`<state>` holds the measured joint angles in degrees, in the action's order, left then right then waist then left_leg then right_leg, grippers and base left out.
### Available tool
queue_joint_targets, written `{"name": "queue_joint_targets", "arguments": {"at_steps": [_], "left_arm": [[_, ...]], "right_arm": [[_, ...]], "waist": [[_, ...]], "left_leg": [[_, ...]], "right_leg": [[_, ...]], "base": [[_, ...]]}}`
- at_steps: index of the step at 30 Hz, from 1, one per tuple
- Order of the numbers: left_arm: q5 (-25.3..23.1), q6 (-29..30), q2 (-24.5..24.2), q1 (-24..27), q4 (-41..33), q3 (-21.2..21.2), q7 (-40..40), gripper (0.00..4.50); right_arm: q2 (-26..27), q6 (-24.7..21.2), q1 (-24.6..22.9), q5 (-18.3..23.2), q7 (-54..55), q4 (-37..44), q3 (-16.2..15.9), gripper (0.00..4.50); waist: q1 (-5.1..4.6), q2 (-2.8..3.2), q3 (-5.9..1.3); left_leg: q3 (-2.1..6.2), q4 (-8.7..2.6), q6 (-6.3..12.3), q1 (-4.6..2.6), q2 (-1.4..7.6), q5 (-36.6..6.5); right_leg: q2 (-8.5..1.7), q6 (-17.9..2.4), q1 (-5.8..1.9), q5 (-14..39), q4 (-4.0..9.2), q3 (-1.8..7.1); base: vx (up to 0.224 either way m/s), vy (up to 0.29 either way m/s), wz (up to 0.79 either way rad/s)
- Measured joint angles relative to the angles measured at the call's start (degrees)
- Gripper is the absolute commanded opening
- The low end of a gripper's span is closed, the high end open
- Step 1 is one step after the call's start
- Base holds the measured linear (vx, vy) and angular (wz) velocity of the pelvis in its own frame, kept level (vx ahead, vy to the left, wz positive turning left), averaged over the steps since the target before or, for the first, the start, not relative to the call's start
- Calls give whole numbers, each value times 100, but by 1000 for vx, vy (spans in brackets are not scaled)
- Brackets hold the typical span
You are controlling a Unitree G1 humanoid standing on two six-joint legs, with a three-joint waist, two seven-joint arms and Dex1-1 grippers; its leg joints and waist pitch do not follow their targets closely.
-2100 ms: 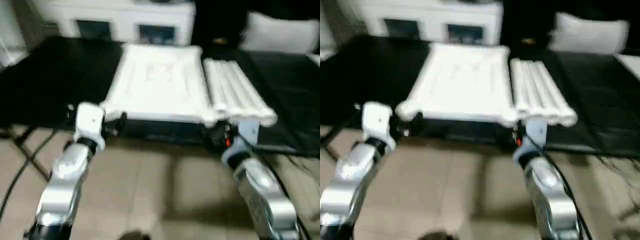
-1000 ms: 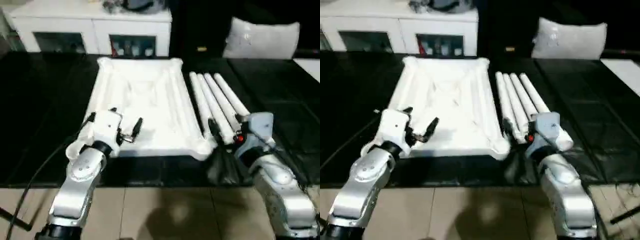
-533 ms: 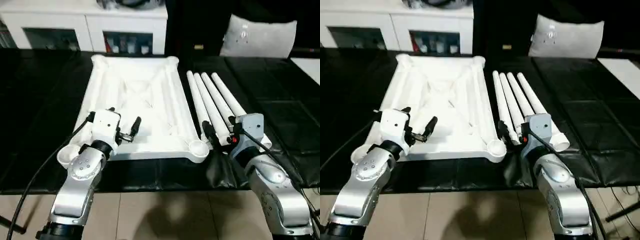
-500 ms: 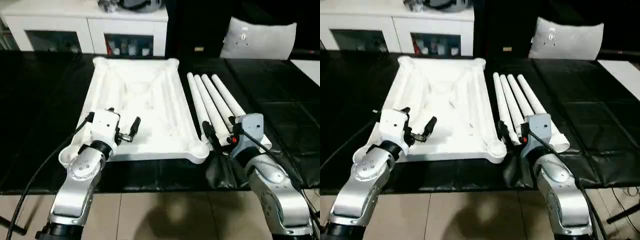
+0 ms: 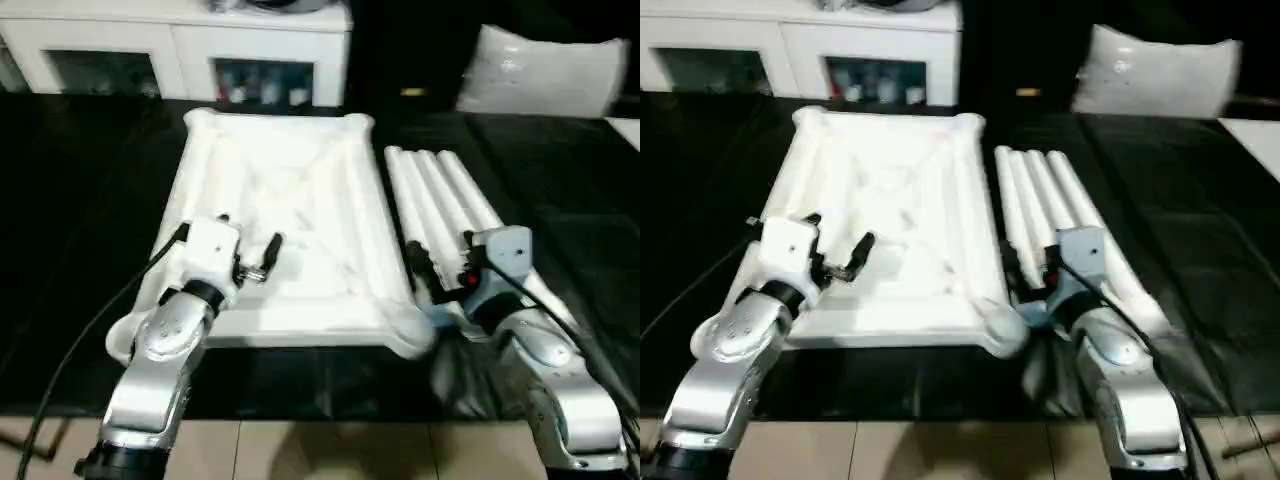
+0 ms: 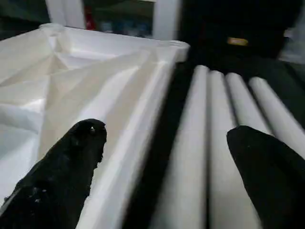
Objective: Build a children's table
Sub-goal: Move to table
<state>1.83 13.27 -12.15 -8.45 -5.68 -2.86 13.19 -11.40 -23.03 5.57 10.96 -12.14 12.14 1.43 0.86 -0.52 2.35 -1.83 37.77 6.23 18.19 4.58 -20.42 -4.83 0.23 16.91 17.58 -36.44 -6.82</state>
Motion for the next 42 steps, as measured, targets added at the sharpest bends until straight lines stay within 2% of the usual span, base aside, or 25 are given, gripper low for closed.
{"name": "queue_joint_targets", "arguments": {"at_steps": [1, 2, 3, 4, 5, 6, 7, 8, 9, 10, 11, 12, 14, 15, 16, 17, 18, 20, 23, 26, 29, 31, 33, 36, 42], "left_arm": [[-8, 1, -35, 40, 38, 29, -7, 448], [-28, -2, -54, 56, 45, 84, -22, 448], [-37, -31, -56, 34, 27, 124, -34, 448], [-39, -57, -52, 11, 24, 121, -33, 448], [-44, -68, 16, -1, 58, 104, -31, 448], [-42, -71, 108, -9, 66, -76, -9, 448], [-40, -81, 134, -6, 62, -160, 20, 448], [-40, -93, 103, -11, 52, -164, 35, 448], [-40, -118, 36, -30, 51, -152, 59, 448], [-40, -128, -28, -36, 53, -149, 94, 448], [-40, -130, -79, -16, 60, -139, 123, 448], [-40, -162, -140, 12, 66, -128, 188, 448], [-29, -257, -250, 27, 98, -138, 396, 448], [-11, -314, -278, 26, 97, -142, 513, 448], [36, -350, -307, 22, 97, -170, 637, 448], [83, -372, -335, 17, 96, -204, 768, 448], [196, -372, -502, -30, 95, -342, 1172, 448], [365, -370, -760, -83, 90, -554, 1769, 448], [577, -312, -936, -136, 81, -839, 2462, 420], [650, -237, -1256, -304, 106, -1216, 3291, 409], [644, -226, -1359, -556, 274, -1425, 3779, 369], [617, -228, -1385, -814, 463, -1660, 4112, 363], [567, -227, -1387, -918, 598, -1803, 4303, 338], [413, -199, -1378, -1190, 888, -2079, 4477, 323], [254, -237, -1217, -1504, 1325, -2303, 4713, 281]], "right_arm": [[69, 4, 31, 48, 7, 14, -15, 450], [88, 4, 38, 68, 21, 18, -14, 450], [69, 4, 47, 63, 48, 17, 6, 450], [13, 40, 38, 30, 51, 18, 0, 450], [-138, 129, -9, -38, 43, -16, 3, 450], [-248, 140, -121, -112, 46, -124, 67, 450], [-226, 133, -158, -65, -21, -174, 130, 450], [-207, 145, -144, 6, -100, -146, 142, 450], [-159, 237, -145, 74, -209, -63, 141, 450], [-126, 254, -146, 79, -268, -8, 98, 450], [-102, 254, -149, 92, -321, 28, 25, 450], [-97, 254, -150, 133, -408, 64, -38, 450], [-170, 254, -172, 189, -516, 102, -104, 450], [-256, 240, -190, 191, -547, 117, -120, 450], [-354, 219, -219, 197, -596, 137, -125, 450], [-449, 203, -255, 198, -656, 146, -127, 450], [-732, 197, -299, 197, -939, 145, -189, 450], [-1121, 205, -332, 187, -1325, 137, -188, 450], [-1411, 221, -367, 225, -1800, 148, -185, 450], [-2101, 109, -571, 429, -2473, 291, -136, 450], [-2351, 31, -667, 569, -2787, 443, -37, 450], [-2521, -35, -824, 686, -2995, 586, 5, 450], [-2563, -97, -925, 748, -3135, 633, 44, 450], [-2721, -331, -1144, 900, -3318, 808, 30, 450], [-2888, -714, -1348, 1175, -3447, 1034, 46, 450]], "waist": [[-29, -3, 0], [-38, -21, -19], [-19, -104, -60], [-39, -277, -82], [-56, -351, -61], [-12, -330, -53], [68, -339, -38], [105, -328, -36], [111, -252, -42], [115, -203, -34], [111, -159, -16], [117, -115, 11], [114, -54, 55], [109, -38, 89], [102, -38, 105], [98, -42, 114], [100, -58, 130], [100, -66, 136], [93, -53, 141], [97, -35, 154], [97, -29, 151], [109, -18, 144], [104, 1, 132], [114, 44, 110], [124, 120, 88]], "left_leg": [[103, -13, -86, -71, -70, -3], [96, -37, -261, -141, -80, 8], [25, -85, -584, -190, -143, 14], [-65, -57, -658, -208, -302, -5], [-139, 113, -655, -150, -365, -40], [-194, 415, -401, -11, -325, 91], [-217, 408, -490, 9, -258, 225], [-190, 267, -594, 28, -179, 293], [-180, 64, -797, 41, -44, 255], [-165, 40, -930, 70, 48, 227], [-179, 50, -943, 87, 119, 257], [-182, 48, -924, 92, 136, 304], [-237, 24, -873, 73, 149, 344], [-342, -9, -895, 39, 181, 362], [-409, -31, -895, -21, 196, 367], [-471, -54, -895, -39, 220, 367], [-515, -80, -895, -43, 225, 368], [-542, -110, -895, -14, 225, 369], [-547, -124, -875, 24, 238, 510], [-550, -124, -868, 39, 240, 535], [-550, -124, -866, 44, 241, 536], [-551, -124, -860, 50, 245, 545], [-554, -124, -859, 56, 250, 545], [-553, -130, -856, 85, 285, 545], [-552, -182, -830, 84, 303, 563]], "right_leg": [[31, 127, 176, 88, -471, 99], [96, 170, 395, 80, -713, 186], [133, 213, 719, -92, -644, 328], [51, 85, 855, -384, -212, 520], [58, 43, 861, -345, -394, 681], [97, 50, 763, -320, -381, 838], [148, 29, 685, -369, -312, 845], [183, -1, 648, -407, -253, 780], [276, -13, 621, -445, -175, 682], [318, -21, 614, -503, -107, 630], [346, -43, 587, -576, -18, 596], [345, -115, 568, -610, 75, 567], [306, -151, 521, -644, 115, 549], [265, -155, 483, -646, 117, 547], [233, -107, 464, -617, 118, 544], [211, -81, 456, -601, 122, 547], [180, -64, 459, -590, 127, 541], [160, -52, 482, -581, 156, 537], [156, -59, 494, -586, 141, 522], [151, -59, 497, -586, 147, 515], [151, -82, 496, -601, 144, 512], [150, -97, 496, -633, 143, 507], [149, -110, 498, -683, 142, 503], [150, -119, 510, -689, 146, 449], [154, -121, 521, -654, 148, 416]], "base": [[203, -88, 37], [-20, -115, 21], [-20, -115, 21], [-210, -126, 13], [-95, -37, 39], [-95, -37, 39], [30, -8, 26], [-74, -72, -4], [-74, -72, -4], [-115, -49, 7], [-71, 1, 7], [-71, 1, 7], [-119, 21, 12], [-148, 19, 16], [-122, 2, 14], [-81, -6, 11], [-81, -6, 11], [-76, 0, 5], [-63, 5, 0], [-17, 2, 0], [0, 0, 0], [0, 0, 0], [0, 0, 0], [58, -16, 4], [9, -4, 1]]}}
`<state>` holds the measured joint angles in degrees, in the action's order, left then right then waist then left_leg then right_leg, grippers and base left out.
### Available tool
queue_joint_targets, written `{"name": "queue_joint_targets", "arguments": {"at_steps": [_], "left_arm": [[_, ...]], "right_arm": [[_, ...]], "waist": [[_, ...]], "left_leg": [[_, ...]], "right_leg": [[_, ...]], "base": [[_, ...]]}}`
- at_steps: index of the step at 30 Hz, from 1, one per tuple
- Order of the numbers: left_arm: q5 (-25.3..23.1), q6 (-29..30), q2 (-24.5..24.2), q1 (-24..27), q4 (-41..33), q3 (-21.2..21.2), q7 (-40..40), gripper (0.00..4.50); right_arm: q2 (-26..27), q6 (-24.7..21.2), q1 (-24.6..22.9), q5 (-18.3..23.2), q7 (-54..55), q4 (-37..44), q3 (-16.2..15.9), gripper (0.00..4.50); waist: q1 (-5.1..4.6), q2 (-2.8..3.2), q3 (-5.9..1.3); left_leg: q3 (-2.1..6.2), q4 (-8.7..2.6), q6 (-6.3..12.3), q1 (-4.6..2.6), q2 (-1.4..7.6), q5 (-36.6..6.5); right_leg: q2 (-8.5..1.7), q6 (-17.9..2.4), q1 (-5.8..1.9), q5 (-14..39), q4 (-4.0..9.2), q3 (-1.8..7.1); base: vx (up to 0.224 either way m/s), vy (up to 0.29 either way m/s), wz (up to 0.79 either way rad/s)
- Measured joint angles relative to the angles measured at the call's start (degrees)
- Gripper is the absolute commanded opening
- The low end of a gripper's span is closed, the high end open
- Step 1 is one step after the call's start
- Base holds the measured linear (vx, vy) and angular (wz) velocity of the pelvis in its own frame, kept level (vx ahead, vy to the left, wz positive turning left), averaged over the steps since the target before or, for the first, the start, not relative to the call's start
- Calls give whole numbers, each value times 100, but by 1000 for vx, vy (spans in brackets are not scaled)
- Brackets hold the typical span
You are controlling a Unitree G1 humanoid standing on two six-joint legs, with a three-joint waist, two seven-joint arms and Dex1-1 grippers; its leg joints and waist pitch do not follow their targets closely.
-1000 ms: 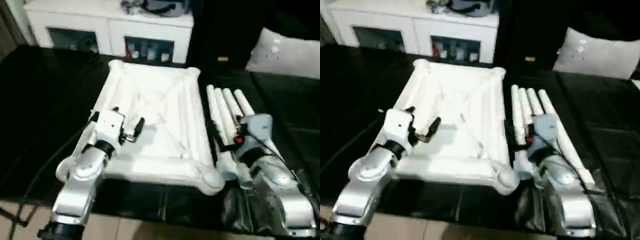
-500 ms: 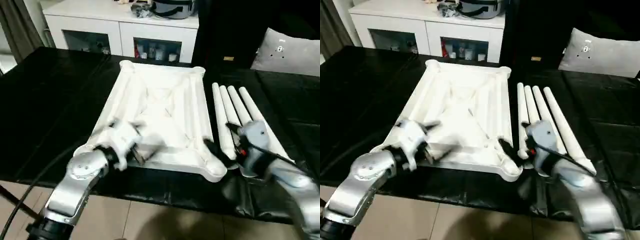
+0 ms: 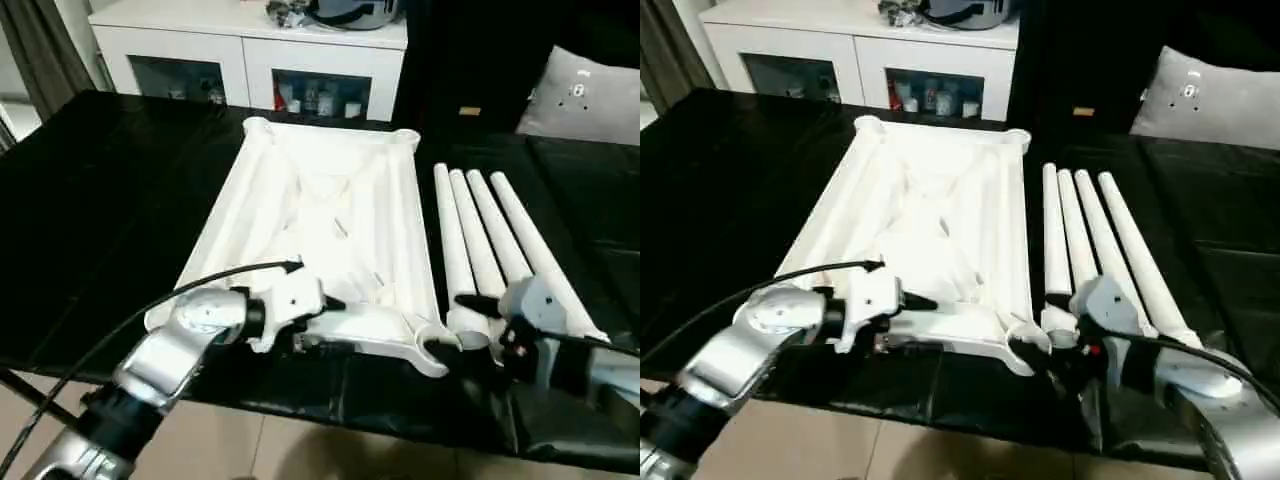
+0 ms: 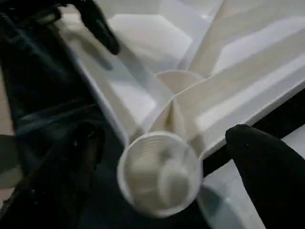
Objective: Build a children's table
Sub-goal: Move to table, then move table base
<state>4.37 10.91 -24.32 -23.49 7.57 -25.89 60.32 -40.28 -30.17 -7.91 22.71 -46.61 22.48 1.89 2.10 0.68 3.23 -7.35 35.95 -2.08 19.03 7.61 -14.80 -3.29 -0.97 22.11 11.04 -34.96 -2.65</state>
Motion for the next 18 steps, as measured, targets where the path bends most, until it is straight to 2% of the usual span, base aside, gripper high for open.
{"name": "queue_joint_targets", "arguments": {"at_steps": [5, 10, 12, 18], "left_arm": [[-56, -57, 53, -216, 300, -174, 270, 235], [-145, -73, 124, -353, 547, -272, 338, 189], [-255, -132, 180, -430, 766, -309, 289, 185], [-437, -237, 263, -520, 1046, -369, 183, 134]], "right_arm": [[105, -53, -81, 139, 14, 157, 98, 450], [102, -20, -120, 6, 194, 252, 143, 450], [99, -66, -157, 4, 251, 352, 142, 450], [82, -204, -194, 67, 242, 570, 83, 450]], "waist": [[-19, 61, -6], [-11, 89, -13], [-10, 110, -19], [-9, 142, -22]], "left_leg": [[-7, 1, -5, 0, 3, 2], [-7, 1, -41, 0, 4, -12], [-8, 1, -41, 1, 4, -12], [-7, -1, -40, 1, 5, -11]], "right_leg": [[-1, 0, -1, 1, 0, 2], [-2, 1, -4, 1, 1, 1], [-2, 2, -5, 2, 2, 1], [-2, 6, -4, 4, 2, 0]], "base": [[0, 0, 0], [0, 0, 0], [0, 0, 0], [0, 0, 0]]}}
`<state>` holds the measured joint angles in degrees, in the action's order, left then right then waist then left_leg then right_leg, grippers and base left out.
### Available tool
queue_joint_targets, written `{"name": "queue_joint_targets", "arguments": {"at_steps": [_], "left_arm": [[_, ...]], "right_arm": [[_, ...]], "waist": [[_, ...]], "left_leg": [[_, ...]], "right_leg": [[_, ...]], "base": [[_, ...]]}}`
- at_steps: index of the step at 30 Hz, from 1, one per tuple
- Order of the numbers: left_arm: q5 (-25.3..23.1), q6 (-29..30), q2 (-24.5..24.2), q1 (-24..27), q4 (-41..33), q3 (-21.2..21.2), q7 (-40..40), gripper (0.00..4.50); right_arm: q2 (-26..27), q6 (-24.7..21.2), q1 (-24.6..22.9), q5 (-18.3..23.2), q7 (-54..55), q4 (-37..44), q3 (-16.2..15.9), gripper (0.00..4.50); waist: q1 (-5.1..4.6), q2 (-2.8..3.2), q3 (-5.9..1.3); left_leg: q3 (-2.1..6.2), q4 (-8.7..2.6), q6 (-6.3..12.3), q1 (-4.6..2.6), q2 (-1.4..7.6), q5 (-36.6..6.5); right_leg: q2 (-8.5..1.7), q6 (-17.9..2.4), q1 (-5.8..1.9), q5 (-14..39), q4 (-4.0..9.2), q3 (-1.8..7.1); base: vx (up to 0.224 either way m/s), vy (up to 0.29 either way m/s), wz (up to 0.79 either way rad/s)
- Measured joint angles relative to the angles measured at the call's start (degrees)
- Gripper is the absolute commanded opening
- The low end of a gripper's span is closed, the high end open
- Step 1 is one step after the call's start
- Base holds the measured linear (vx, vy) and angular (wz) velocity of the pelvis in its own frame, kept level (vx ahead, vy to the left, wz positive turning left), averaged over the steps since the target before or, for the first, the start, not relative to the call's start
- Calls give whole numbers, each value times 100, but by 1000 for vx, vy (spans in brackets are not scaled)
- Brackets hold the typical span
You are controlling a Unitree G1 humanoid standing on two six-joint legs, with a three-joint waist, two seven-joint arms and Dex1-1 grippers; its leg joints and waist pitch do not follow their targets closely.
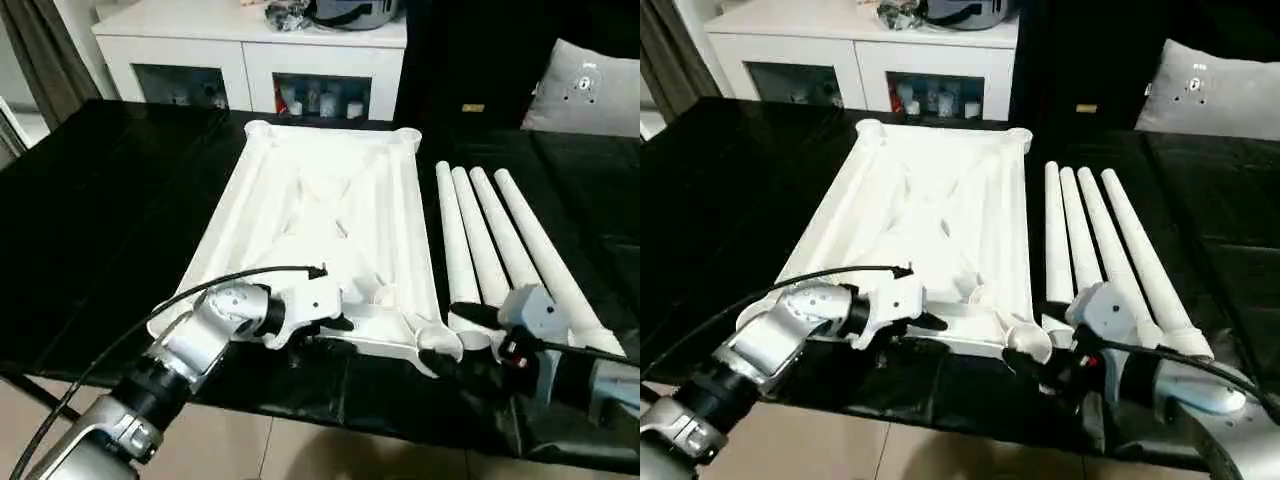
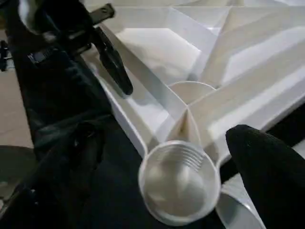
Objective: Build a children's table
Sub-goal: Move table base
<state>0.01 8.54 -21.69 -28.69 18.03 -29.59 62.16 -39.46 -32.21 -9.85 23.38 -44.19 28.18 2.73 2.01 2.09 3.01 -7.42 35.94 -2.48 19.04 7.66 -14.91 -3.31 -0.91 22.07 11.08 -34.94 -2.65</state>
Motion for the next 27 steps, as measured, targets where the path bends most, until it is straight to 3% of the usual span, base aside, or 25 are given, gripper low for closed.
{"name": "queue_joint_targets", "arguments": {"at_steps": [10, 16, 18, 21, 27], "left_arm": [[4, 65, 11, 13, 22, 20, 14, 52], [85, 135, -311, 338, -319, 322, -7, 6], [123, 120, -439, 392, -334, 441, -9, 2], [94, -39, -540, 445, -267, 614, -191, 0], [-25, -545, -639, 457, -48, 745, -345, 0]], "right_arm": [[61, 26, 114, 2, 2, -13, -45, 450], [389, 44, 351, 164, 161, -154, -55, 450], [421, 21, 404, 178, 197, -196, -55, 450], [582, -57, 608, 211, 275, -285, -56, 450], [955, -278, 984, 412, 605, -472, -52, 450]], "waist": [[-14, -3, 1], [-202, -20, 10], [-213, -21, 11], [-212, -29, 15], [-111, -50, 28]], "left_leg": [[-3, 0, -14, 0, 0, 9], [-6, -19, -15, -2, 5, 9], [-7, -27, -13, 2, 7, 10], [-7, -31, 2, 4, 8, 19], [-12, -33, 15, 11, 8, 26]], "right_leg": [[-1, 31, -2, 18, 0, 2], [1, 31, 11, 18, -1, -1], [3, 24, 18, 16, -1, -5], [3, 5, 20, 10, -1, -7], [1, 2, 23, 15, 0, -6]], "base": [[0, 0, 0], [0, 0, 0], [0, 0, 0], [0, 0, 0], [0, 0, 0]]}}
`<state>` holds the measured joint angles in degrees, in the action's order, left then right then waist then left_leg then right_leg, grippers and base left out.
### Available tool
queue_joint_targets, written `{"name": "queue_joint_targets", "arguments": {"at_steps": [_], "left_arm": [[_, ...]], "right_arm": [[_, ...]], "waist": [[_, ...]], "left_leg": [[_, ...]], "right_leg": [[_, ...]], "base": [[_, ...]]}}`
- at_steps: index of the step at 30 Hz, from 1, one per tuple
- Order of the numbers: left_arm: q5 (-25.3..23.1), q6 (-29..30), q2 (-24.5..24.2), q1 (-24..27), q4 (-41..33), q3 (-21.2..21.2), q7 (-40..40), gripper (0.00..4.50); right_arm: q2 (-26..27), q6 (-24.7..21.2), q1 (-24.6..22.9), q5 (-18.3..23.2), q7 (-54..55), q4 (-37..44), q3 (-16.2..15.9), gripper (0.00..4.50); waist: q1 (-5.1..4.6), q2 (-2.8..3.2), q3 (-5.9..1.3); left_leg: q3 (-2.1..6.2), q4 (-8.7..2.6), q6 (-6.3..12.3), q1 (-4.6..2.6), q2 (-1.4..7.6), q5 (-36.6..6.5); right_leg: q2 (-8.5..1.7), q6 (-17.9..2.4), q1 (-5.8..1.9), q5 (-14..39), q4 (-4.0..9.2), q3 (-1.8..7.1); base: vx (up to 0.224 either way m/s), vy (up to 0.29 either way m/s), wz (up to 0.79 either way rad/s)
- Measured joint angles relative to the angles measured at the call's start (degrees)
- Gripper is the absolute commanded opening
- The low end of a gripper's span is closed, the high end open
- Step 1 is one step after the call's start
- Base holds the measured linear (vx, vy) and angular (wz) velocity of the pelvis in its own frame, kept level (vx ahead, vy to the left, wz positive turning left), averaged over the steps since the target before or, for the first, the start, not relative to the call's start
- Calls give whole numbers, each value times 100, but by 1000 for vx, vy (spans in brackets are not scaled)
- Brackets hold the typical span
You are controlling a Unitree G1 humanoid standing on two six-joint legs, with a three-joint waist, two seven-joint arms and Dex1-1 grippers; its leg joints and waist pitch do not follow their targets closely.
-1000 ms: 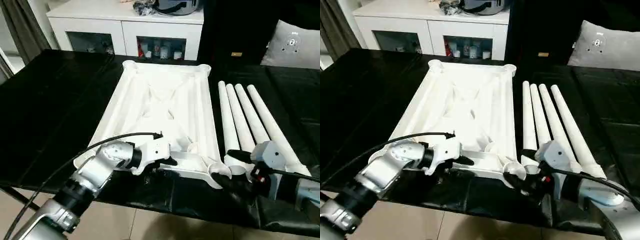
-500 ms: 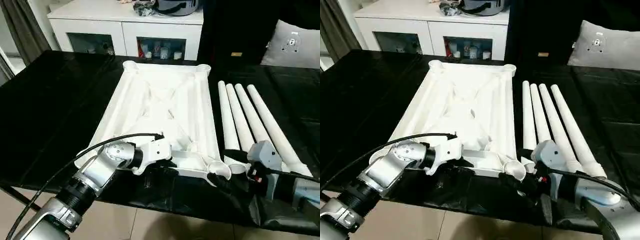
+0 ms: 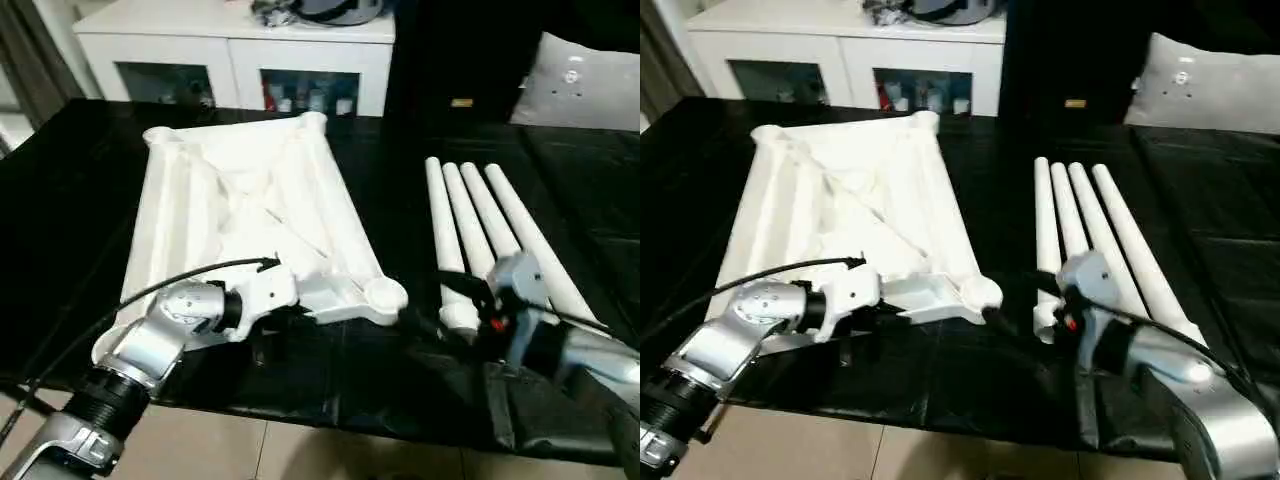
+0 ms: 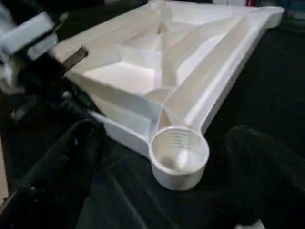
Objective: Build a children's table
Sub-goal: Move table base
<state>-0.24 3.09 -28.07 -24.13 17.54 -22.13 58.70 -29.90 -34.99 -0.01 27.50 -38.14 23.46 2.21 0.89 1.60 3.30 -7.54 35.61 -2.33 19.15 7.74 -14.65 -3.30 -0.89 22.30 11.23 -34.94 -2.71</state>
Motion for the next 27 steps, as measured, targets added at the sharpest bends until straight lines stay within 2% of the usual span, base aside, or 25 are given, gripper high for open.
{"name": "queue_joint_targets", "arguments": {"at_steps": [2, 4, 6, 9, 12, 15, 19, 23, 24, 27], "left_arm": [[6, -27, 7, 11, -9, 15, 44, 0], [61, -6, 9, 92, -86, 108, 152, 45], [299, 19, -16, 231, -214, 216, 248, 56], [539, 101, -4, 411, -559, 217, 364, 79], [667, 226, -121, 533, -900, 276, 435, 95], [700, 289, -161, 628, -1107, 462, 328, 128], [733, 447, -148, 663, -1527, 641, 90, 159], [730, 773, -115, 686, -1883, 691, -216, 192], [730, 841, -77, 724, -2019, 725, -284, 202], [731, 981, -67, 827, -2254, 753, -365, 220]], "right_arm": [[87, 1, 79, -19, 125, -13, -7, 450], [198, 186, 249, -412, 445, -124, -113, 450], [274, 286, 444, -969, 927, -274, -282, 450], [537, -282, 824, -1245, 1608, -391, -370, 450], [672, -962, 1121, -1193, 1959, -427, -385, 450], [847, -1445, 1350, -1159, 2140, -558, -371, 450], [1155, -1863, 1696, -1233, 2386, -852, -358, 450], [1419, -2383, 2119, -1341, 2882, -1359, -231, 450], [1568, -2575, 2243, -1387, 3100, -1536, -88, 450], [1735, -2734, 2332, -1469, 3448, -1700, 164, 450]], "waist": [[33, 0, 0], [33, 2, -1], [52, -5, 3], [100, -30, 16], [111, -30, 16], [122, -43, 24], [120, -66, 32], [116, -103, 34], [114, -118, 34], [121, -143, 34]], "left_leg": [[-5, -5, 0, -1, 0, 0], [-24, -12, -1, 0, 2, 1], [-33, -19, -11, 14, 4, 7], [-34, -19, -24, 43, 7, 16], [-37, -19, -24, 45, 8, 16], [-52, -19, -34, 41, 17, 22], [-63, -19, -50, 35, 25, 37], [-66, -19, -70, 31, 28, 56], [-66, -19, -79, 31, 29, 64], [-69, -22, -94, 29, 32, 73]], "right_leg": [[0, -1, 4, 1, 0, 2], [-1, -3, 20, 1, -8, 10], [-1, -5, 43, 0, -14, 12], [0, -14, 73, -5, -21, 10], [0, -15, 76, -6, -22, 11], [0, -22, 75, -9, -28, 12], [0, -34, 74, -17, -37, 11], [0, -40, 75, -21, -51, 11], [0, -41, 76, -21, -56, 10], [0, -40, 77, -21, -64, 9]], "base": [[0, 0, 0], [0, 0, 0], [0, 0, 0], [0, 0, 0], [0, 0, 0], [0, 0, 0], [0, 0, 0], [0, 0, 0], [0, 0, 0], [0, 0, 0]]}}
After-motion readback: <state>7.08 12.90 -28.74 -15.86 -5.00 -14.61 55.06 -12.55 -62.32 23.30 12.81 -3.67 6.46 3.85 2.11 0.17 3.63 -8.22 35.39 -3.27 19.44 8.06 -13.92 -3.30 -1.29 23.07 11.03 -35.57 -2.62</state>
